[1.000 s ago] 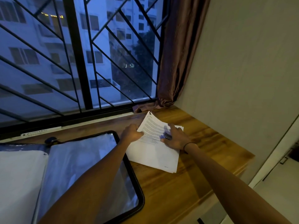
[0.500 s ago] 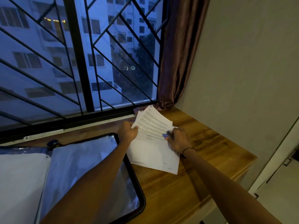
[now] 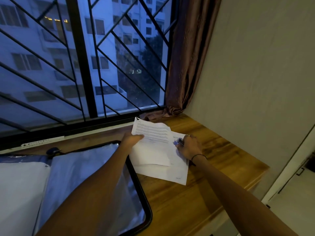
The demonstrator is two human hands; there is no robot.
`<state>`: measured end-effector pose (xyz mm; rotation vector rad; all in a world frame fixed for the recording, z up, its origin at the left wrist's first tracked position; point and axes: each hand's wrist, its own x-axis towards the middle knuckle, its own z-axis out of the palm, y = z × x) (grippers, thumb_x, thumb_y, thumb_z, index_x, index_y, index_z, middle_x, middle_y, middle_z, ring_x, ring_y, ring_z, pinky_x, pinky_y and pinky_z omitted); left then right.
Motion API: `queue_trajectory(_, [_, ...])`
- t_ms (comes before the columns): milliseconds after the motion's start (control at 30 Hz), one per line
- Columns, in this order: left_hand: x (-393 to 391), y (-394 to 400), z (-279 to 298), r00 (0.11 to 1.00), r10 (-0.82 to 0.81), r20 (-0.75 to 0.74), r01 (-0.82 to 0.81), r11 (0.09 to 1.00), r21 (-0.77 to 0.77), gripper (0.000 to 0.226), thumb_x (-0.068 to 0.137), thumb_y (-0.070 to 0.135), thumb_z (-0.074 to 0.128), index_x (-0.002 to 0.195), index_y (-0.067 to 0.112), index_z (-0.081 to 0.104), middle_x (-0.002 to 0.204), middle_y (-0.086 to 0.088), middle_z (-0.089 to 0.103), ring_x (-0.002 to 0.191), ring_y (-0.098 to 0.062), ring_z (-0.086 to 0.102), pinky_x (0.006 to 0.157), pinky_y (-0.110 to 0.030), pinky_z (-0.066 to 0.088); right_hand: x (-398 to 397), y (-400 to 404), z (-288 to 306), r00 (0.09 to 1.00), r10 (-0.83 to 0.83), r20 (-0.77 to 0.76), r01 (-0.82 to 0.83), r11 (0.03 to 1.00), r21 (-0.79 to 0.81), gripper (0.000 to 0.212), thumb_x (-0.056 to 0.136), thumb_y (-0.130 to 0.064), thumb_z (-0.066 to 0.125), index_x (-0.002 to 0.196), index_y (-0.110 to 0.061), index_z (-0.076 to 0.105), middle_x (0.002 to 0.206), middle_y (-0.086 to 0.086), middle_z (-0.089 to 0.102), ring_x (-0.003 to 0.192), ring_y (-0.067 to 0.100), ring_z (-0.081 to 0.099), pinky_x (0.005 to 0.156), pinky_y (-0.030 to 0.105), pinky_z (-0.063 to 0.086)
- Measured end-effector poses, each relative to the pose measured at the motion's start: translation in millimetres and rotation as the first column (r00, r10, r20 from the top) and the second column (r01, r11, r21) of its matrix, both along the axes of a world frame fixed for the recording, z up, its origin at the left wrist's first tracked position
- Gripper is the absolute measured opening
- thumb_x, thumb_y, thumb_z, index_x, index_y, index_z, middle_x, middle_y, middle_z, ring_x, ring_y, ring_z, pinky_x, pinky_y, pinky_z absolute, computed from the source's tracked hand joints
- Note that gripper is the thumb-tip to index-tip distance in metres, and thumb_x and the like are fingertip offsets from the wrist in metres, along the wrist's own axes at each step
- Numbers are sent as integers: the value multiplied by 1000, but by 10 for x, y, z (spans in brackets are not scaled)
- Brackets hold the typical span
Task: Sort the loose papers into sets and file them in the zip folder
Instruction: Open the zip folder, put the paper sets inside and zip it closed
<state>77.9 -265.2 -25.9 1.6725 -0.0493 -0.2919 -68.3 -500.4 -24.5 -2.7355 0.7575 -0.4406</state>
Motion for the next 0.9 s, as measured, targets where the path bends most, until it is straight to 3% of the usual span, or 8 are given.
queue_trajectory(133, [6, -41, 38, 989, 102, 106, -107, 993, 50, 30, 86, -1, 74, 116, -3, 72, 116, -18, 71, 98, -30, 69, 84, -34, 54, 3, -12, 6, 1000, -28, 3, 28, 1000, 11, 45, 94, -49, 64, 124, -17, 62, 124, 5, 60, 112, 25, 54, 98, 37, 51])
queue_trajectory(333, [20, -15, 77, 976, 172, 135, -173, 985, -7, 35, 93, 2, 66, 127, 3, 65, 119, -10, 68, 106, -33, 67, 87, -37, 54, 21, -17, 43, 997, -73, -38, 72, 996, -43, 46, 94, -48, 64, 128, -17, 60, 126, 7, 61, 115, 26, 55, 95, 38, 53])
queue_trajectory(467, [57, 18, 106, 993, -106, -47, 103, 993, -63, 39, 88, 14, 79, 126, 10, 69, 121, -10, 71, 108, -31, 68, 96, -43, 56, 44, 12, 59, 994, -96, -56, 91, 993, -74, 47, 95, -49, 61, 130, -17, 59, 127, 8, 60, 116, 27, 54, 96, 38, 52])
queue_trajectory(533, [12, -15, 46, 989, -110, -96, 104, 992, -67, 37, 88, 16, 80, 123, 7, 70, 119, -11, 71, 110, -32, 68, 100, -46, 55, 50, 13, 61, 994, -98, -56, 93, 992, -84, 47, 96, -50, 59, 130, -17, 59, 127, 8, 61, 116, 28, 54, 97, 39, 51])
queue_trajectory(633, [-68, -63, -2, 998, 51, 38, -50, 998, -38, 27, 91, -1, 69, 118, 3, 71, 116, -16, 70, 105, -34, 66, 95, -43, 55, 42, -14, 65, 994, -84, -65, 79, 994, -77, 47, 96, -50, 58, 129, -16, 59, 128, 8, 61, 118, 28, 53, 97, 39, 51])
queue_trajectory(700, [-132, -56, 86, 986, 58, 154, -59, 998, 1, 28, 92, -7, 61, 114, 7, 70, 109, -13, 68, 99, -29, 64, 86, -36, 52, 39, -20, 61, 994, -89, -62, 85, 994, -64, 49, 96, -51, 57, 130, -15, 58, 129, 10, 59, 119, 28, 52, 98, 40, 50])
queue_trajectory(800, [-147, -8, 279, 973, 68, 222, -63, 998, -28, 34, 94, -8, 57, 125, 4, 63, 113, -9, 64, 101, -26, 61, 81, -32, 48, 52, -24, 80, 993, -101, 66, 104, 993, -55, 51, 99, -54, 49, 127, -13, 58, 131, 12, 55, 119, 30, 50, 99, 44, 47])
queue_trajectory(900, [-130, 129, 480, 972, 85, 220, -67, 994, -88, 37, 96, -5, 60, 131, 5, 59, 117, -7, 63, 103, -25, 61, 83, -34, 49, 179, -4, 140, 974, 36, 223, -35, 999, -11, 50, 97, -53, 52, 120, -10, 60, 122, 14, 58, 115, 32, 50, 96, 43, 46])
